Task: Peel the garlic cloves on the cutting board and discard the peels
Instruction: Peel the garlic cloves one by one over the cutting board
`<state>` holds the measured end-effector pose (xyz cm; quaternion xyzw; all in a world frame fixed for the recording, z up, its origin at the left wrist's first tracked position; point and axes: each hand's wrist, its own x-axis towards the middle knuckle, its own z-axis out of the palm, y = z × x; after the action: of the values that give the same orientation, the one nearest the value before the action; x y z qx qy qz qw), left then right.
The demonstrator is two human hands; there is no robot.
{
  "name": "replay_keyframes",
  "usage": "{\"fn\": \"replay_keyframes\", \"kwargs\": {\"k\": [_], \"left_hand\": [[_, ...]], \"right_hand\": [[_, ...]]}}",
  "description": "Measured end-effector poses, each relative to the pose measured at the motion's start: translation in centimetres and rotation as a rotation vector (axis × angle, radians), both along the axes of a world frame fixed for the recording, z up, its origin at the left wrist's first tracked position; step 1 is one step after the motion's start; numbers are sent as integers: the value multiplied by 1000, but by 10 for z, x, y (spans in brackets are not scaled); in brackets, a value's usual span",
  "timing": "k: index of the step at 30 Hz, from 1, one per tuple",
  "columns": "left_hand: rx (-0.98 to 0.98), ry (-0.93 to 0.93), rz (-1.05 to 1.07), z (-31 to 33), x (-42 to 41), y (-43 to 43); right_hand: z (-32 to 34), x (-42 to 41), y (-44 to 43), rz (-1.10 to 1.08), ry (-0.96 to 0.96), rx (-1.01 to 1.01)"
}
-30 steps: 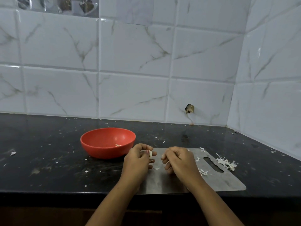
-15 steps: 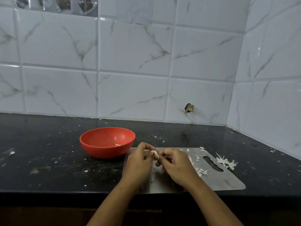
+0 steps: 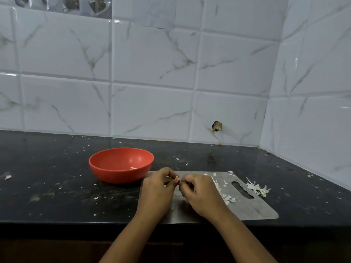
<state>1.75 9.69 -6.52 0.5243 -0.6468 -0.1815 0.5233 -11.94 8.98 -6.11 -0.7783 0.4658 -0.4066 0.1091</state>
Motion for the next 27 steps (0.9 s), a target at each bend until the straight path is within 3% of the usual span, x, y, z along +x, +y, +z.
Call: {"fn": "replay_keyframes", "kwargs": {"k": [14,27], "left_hand": [[136,327,-122,5,3,5],[142,286,-129,4,2,1]], "right_hand": [[-3,1,-3,75,-47,6],[4,1,3,125,-141,95]]}}
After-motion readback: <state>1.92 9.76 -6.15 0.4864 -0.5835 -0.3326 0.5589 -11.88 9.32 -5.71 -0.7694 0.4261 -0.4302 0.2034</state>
